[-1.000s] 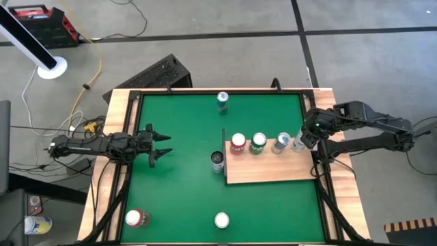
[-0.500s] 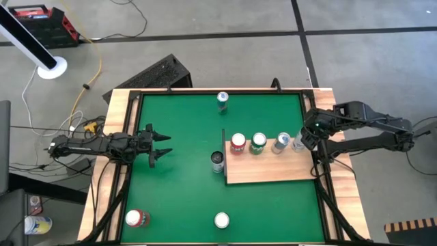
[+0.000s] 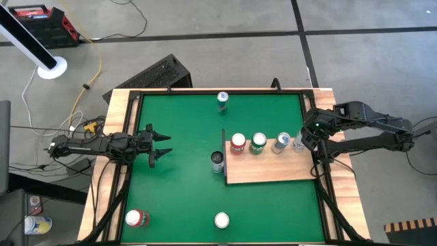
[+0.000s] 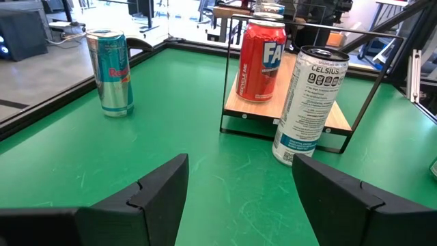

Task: Place canned beverage on shelf
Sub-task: Put the orange soda can on the shelf

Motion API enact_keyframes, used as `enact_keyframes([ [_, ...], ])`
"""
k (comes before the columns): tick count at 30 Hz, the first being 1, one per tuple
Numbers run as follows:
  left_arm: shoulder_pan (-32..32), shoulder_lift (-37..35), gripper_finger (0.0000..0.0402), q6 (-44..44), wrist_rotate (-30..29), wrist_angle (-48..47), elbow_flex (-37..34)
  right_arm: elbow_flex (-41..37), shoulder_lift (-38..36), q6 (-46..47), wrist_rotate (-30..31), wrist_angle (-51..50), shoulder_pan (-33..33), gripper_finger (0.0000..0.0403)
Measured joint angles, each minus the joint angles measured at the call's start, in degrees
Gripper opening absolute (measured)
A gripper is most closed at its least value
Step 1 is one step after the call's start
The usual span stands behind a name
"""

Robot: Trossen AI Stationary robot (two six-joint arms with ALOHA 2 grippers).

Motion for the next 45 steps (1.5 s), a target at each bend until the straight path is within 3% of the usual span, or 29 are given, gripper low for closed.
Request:
enact_keyframes([
  [11, -0.01, 0.01, 0.0245, 0.0, 0.0, 0.0, 0.0, 6.77, 0.02, -3.75, 0.54, 1.1, 0.0, 0.0345],
  [21, 0.0, 0.0, 0.0245, 0.0, 0.0, 0.0, 0.0, 10.25, 0.84, -14.26, -0.15, 21.78, 0.04, 0.0345],
  [32, -0.01, 0.0, 0.0245, 0.0, 0.0, 0.0, 0.0, 10.27, 14.56, -22.11, -1.47, 37.84, -0.19, 0.0345],
  [39, -0.01, 0.0, 0.0245, -0.02, 0.0, 0.0, 0.0, 10.27, 24.93, -25.3, -1.69, 52.37, -5.32, 0.0345],
  [45, 0.01, 0.0, 0.0245, 0.0, -0.01, 0.0, 0.0, 10.27, 30.24, -30.65, -12.25, 56.08, -8.38, 0.0345],
])
